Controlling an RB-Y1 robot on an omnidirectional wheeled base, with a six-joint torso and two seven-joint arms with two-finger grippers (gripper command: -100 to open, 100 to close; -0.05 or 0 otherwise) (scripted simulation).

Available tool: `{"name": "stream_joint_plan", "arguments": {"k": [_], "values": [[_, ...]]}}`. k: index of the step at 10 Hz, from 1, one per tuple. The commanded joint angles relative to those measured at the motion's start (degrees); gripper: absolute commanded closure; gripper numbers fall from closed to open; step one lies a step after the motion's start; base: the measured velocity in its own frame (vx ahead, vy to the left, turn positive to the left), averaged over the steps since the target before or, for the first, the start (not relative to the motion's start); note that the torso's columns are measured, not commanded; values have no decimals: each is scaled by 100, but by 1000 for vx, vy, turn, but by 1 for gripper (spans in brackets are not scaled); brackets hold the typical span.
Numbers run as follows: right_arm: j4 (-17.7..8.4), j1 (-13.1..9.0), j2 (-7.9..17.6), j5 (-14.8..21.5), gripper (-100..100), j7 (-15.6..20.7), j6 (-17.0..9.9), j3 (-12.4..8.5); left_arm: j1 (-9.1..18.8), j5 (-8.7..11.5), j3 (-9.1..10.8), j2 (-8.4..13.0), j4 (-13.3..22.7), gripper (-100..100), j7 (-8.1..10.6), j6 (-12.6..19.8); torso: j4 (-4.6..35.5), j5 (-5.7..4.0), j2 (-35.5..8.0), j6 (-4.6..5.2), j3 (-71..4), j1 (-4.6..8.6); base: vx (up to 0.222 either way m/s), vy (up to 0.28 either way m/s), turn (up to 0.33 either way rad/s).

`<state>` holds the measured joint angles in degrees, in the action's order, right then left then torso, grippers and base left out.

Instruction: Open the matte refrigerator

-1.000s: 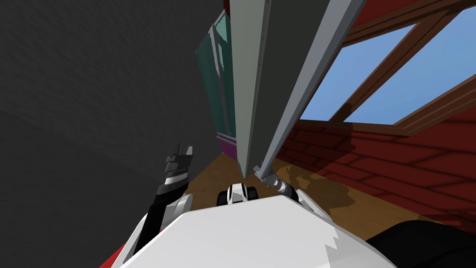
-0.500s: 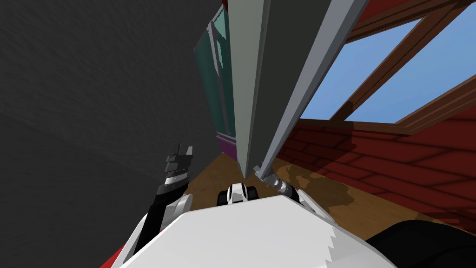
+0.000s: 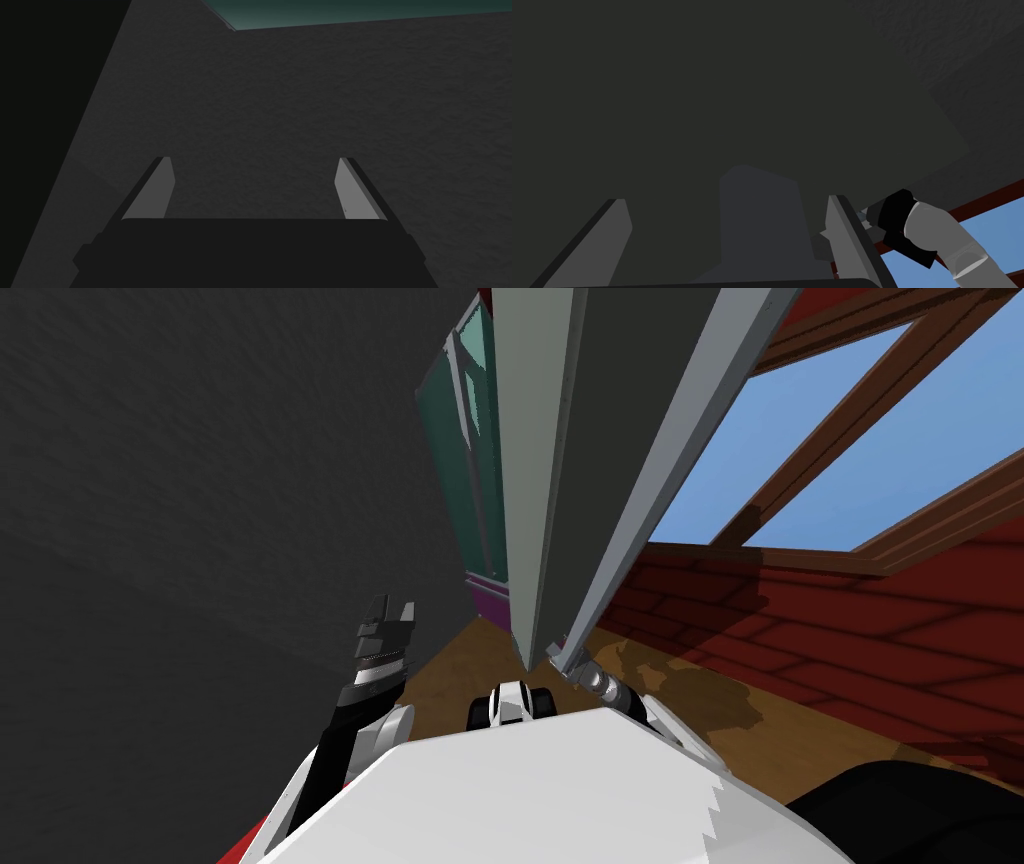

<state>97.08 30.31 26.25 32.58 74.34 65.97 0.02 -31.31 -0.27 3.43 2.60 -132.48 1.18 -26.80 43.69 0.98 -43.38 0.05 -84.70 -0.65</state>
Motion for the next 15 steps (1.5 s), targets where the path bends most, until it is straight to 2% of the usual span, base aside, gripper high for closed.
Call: {"name": "stream_joint_plan", "arguments": {"k": [1, 4, 5, 7, 8, 10, 11, 12, 13, 15], "values": [[137, -184, -47, -150, -100, -24, 151, -79, 0, 0, 0, 0, 0, 0, 0, 0, 0, 1, -4, 1, 3, -4, 0, 0, 0], [137, -184, -47, -150, -100, -24, 151, -79, 0, 0, 0, 0, 0, 0, 0, 0, 1, 1, 10, -4, -5, 5, -2, 3, 1], [-41, -245, -272, 13, -100, 162, -232, -58, 0, 0, 0, 0, 0, 0, 0, 0, -10, -10, 14, -1, -1, 10, -91, -117, 326], [-41, -245, -272, 13, -100, 162, -409, -58, 3, 0, 0, 1, 1, 0, 0, 1, -58, -53, 38, -4, 15, 68, -97, -108, 273], [32, -414, -524, 49, -100, 319, -648, -103, 1, 0, 0, 0, 0, 0, 0, 0, -69, -49, 69, 18, -1, 66, -127, -154, 332], [32, -414, -546, 49, -100, 319, -873, -103, 2, 0, 0, 1, 1, 0, 0, 1, -50, -52, 103, 11, -23, 105, -95, -94, 214], [106, -560, -809, 86, -100, 475, -1090, -148, 0, 0, 1, 0, 0, 0, 0, 0, -57, -48, 117, 34, -33, 98, -100, -94, 365], [106, -583, -821, 86, -100, 475, -1220, -148, 2, 0, 0, 1, 0, 0, 0, 0, -54, -59, 114, 2, -26, 102, -126, -117, 343], [106, -583, -821, 86, -100, 475, -1318, -148, 1, 0, 0, 1, 0, 0, 0, 0, -49, -58, 93, 32, -14, 135, -76, -51, 74], [97, -583, -821, 86, -100, 475, -1336, -148, -1, 0, 1, 0, 0, 0, 0, 0, -48, -58, 112, 56, -22, 149, -9, 10, -24]]}}
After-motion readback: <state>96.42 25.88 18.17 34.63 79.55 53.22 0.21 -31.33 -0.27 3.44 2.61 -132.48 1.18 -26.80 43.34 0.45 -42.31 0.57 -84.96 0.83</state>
